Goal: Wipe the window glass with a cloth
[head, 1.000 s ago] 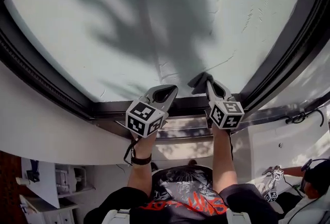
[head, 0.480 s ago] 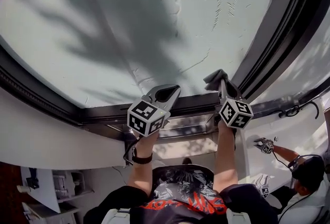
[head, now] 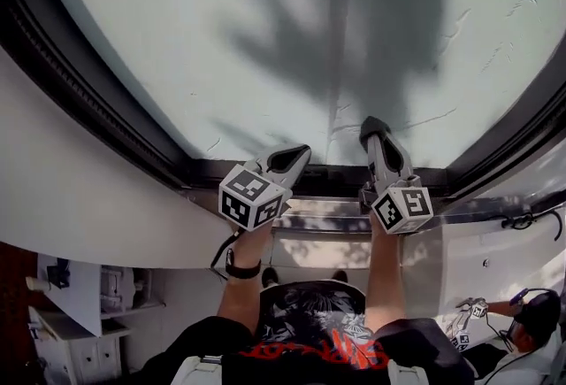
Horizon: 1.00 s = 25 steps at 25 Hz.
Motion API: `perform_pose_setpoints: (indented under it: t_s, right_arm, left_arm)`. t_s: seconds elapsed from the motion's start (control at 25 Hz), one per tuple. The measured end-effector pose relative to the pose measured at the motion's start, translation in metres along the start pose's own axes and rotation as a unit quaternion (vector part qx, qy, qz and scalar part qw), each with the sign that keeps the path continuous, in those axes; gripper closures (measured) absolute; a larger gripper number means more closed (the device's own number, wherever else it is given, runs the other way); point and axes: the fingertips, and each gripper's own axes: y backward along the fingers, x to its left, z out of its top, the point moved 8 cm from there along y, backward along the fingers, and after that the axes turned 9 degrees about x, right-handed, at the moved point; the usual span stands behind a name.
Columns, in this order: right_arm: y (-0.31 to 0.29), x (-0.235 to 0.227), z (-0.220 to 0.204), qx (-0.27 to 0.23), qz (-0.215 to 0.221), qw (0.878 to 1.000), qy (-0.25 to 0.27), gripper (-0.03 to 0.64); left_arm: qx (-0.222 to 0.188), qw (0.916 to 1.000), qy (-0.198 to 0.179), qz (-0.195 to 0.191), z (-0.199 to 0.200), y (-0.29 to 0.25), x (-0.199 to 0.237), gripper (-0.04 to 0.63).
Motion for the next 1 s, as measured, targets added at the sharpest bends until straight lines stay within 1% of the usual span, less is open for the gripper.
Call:
perform_pose_setpoints:
  t_s: [0.08, 0.2, 0.32, 0.48, 0.6, 0.68, 0.76, 0.88, 1.0]
  right_arm:
    - [-0.037, 0.058, -0.015, 0.019, 0.049, 0.999, 0.012, 0.594]
    - [-0.09, 0.136, -0.048, 0.063, 0.092, 0.994, 0.016, 0.594]
    - [-0.134, 0.209, -0.084, 0.097, 0.139, 0.985, 0.014, 0.594]
    - [-0.178, 0.296, -0.125, 0.146, 0.191, 0.97, 0.018, 0.594]
    - [-0.197, 0.35, -0.149, 0.162, 0.23, 0.96, 0.021, 0.594]
    - [-0.204, 0.37, -0.159, 0.167, 0.245, 0.955, 0.015, 0.594]
    - [-0.208, 0.373, -0.165, 0.176, 0.24, 0.955, 0.003, 0.594]
    - [-0.208, 0.362, -0.176, 0.203, 0.217, 0.955, 0.005, 0.594]
    - [-0.2, 0.336, -0.178, 0.214, 0.19, 0.958, 0.008, 0.594]
  left_arm:
    - [-0.005, 0.9997, 0.015, 0.018, -0.014, 0.036, 0.028, 0.609]
    - [-0.012, 0.9981, 0.033, 0.05, -0.037, 0.095, 0.069, 0.609]
    - [-0.027, 0.9949, 0.047, 0.085, -0.057, 0.158, 0.104, 0.609]
    - [-0.043, 0.9891, 0.059, 0.128, -0.07, 0.23, 0.128, 0.609]
    - [-0.044, 0.985, 0.064, 0.154, -0.081, 0.269, 0.138, 0.609]
    - [-0.045, 0.9835, 0.068, 0.161, -0.088, 0.286, 0.142, 0.609]
    - [-0.048, 0.9833, 0.071, 0.16, -0.092, 0.294, 0.144, 0.609]
    - [-0.045, 0.9848, 0.069, 0.153, -0.093, 0.291, 0.146, 0.609]
    - [-0.045, 0.9891, 0.063, 0.125, -0.084, 0.268, 0.141, 0.609]
